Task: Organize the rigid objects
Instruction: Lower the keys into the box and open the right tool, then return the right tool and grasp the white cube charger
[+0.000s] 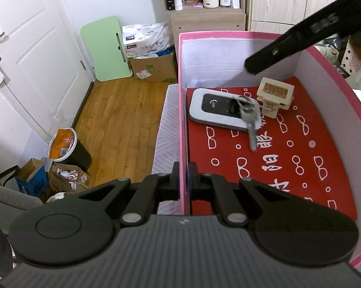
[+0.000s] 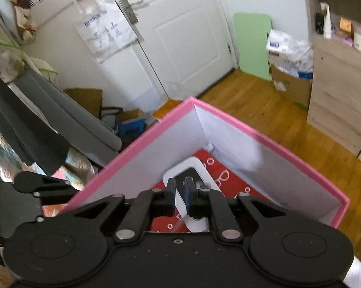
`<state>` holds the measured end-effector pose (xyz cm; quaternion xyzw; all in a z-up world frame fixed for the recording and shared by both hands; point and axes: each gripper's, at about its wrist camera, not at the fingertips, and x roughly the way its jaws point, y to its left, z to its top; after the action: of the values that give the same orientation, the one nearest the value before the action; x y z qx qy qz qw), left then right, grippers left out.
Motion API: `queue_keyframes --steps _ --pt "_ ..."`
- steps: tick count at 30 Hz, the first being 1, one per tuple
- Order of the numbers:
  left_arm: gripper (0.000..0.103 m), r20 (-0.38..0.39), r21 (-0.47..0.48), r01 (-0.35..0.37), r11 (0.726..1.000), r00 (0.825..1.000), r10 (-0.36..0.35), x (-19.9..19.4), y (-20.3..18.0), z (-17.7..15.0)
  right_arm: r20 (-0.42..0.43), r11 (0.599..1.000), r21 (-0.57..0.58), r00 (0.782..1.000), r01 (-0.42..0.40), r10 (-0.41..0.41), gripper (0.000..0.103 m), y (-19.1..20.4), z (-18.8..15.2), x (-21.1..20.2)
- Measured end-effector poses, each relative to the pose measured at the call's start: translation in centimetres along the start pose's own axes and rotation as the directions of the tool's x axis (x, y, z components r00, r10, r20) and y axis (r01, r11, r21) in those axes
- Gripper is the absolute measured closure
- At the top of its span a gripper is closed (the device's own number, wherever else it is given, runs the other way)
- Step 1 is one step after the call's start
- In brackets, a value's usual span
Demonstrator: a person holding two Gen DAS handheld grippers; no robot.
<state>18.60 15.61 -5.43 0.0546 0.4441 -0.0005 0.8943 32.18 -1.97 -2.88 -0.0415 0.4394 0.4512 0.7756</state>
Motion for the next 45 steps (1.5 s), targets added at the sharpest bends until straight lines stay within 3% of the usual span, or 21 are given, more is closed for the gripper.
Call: queue_keyframes --steps 8,19,26,31,33,37,42,45 --pt "0.098 -0.003 -0.005 0.0 1.0 1.0 0.0 0.0 0.0 0.0 0.081 1.0 -0.011 0.996 -0.022 0.023 0.088 1.4 -1.7 -5.1" --pt "0.098 0.0 -0.007 0.007 1.0 1.0 -0.007 0.0 0.1 0.0 0.142 0.996 -0.016 0.987 0.083 -0.08 0.078 2.9 -7.6 -11.6" --pt "0.098 -0.001 -0.006 0.011 1.0 1.0 -0.011 0.0 0.1 0.1 0.146 0.986 0.054 0.976 0.155 -0.162 0.072 2.2 -12.0 -14.2" --pt "0.098 0.006 -0.011 0.023 1.0 1.0 -0.023 -0.1 0.3 0.0 0.138 0.973 0.109 0.966 0.206 -0.22 0.054 1.1 -15.2 -14.9" --pt "0.098 0.006 -0.014 0.026 1.0 1.0 -0.026 -0.1 0.4 0.0 0.139 0.955 0.149 0.951 0.257 -0.278 0.054 0.6 -16.6 -14.9" --pt "0.098 0.007 -0.013 0.032 0.999 0.999 -0.032 -0.1 0.4 0.0 0.152 0.934 0.246 0.942 0.257 -0.299 0.052 -0.7 -19.7 -15.4" --pt "0.098 0.013 -0.023 0.042 0.999 0.999 -0.041 -0.2 0.5 -0.1 0.113 0.898 0.281 0.918 0.338 -0.381 0.048 -1.1 -22.5 -15.1" --pt "0.098 0.014 -0.024 0.042 0.999 0.999 -0.042 -0.2 0.6 -0.1 0.089 0.883 0.314 0.915 0.348 -0.393 0.046 -1.5 -23.9 -14.5"
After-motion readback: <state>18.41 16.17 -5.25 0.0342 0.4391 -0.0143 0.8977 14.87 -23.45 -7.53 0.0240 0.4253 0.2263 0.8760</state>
